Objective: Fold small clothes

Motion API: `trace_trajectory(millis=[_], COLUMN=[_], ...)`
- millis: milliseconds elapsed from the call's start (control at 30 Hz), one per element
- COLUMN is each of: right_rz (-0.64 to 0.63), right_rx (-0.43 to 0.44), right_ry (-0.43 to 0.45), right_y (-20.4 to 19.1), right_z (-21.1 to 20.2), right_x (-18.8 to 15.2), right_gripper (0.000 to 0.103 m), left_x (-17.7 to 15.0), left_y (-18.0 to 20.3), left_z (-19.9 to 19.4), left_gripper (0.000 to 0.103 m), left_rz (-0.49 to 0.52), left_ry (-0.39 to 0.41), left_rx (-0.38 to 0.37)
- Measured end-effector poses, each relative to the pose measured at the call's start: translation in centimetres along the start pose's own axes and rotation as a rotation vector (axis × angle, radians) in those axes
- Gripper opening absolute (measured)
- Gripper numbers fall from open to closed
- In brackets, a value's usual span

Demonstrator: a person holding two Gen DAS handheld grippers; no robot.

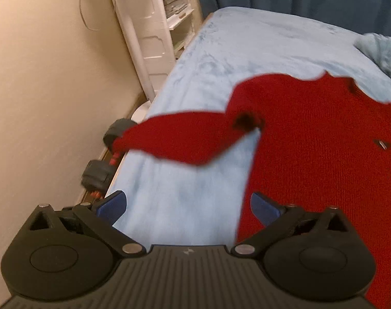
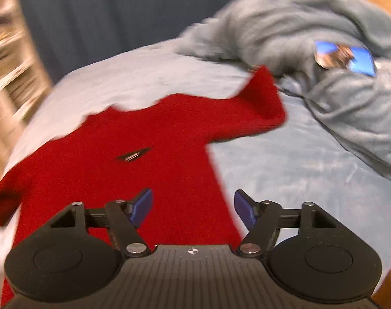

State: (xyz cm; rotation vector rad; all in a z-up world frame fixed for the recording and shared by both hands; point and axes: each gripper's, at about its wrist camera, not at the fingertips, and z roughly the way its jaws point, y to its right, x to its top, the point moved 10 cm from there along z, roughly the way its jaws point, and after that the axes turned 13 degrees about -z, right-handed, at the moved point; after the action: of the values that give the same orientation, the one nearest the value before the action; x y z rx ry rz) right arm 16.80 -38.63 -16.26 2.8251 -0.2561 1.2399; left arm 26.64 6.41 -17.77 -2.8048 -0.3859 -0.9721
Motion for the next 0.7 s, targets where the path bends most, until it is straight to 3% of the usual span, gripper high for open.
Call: trace_trajectory(millis=[133, 267, 467, 700], right_rz=[-0.104, -0.167, -0.236, -0.198], right_rx=[0.069, 0.059, 0.012, 0.045], right_ry=[0.009, 0.033, 0.142, 0.108], right_y=[-4.4, -7.4, -8.2, -8.3], right_z=[-5.2, -10.7, -18.1, -20.7], right_x=[-1.4, -3.4, -6.8, -10.5], right_gripper=[0.079, 0.08, 0.086, 0.087], left_x=[-4.0, -7.5, -11.8, -15.0], left_y=[-0.8, -0.2, 2.3, 3.2], left_z=[-6.3, -11.5, -17.9, -22.1], left_gripper=[0.103, 0.103, 0.103, 0.103], left_rz=[-0.004, -0.008, 0.082, 0.173], left_ry=[0.003, -0.007, 0.067, 0.133], left_rx=[-0.039, -0.132, -0.223, -0.255])
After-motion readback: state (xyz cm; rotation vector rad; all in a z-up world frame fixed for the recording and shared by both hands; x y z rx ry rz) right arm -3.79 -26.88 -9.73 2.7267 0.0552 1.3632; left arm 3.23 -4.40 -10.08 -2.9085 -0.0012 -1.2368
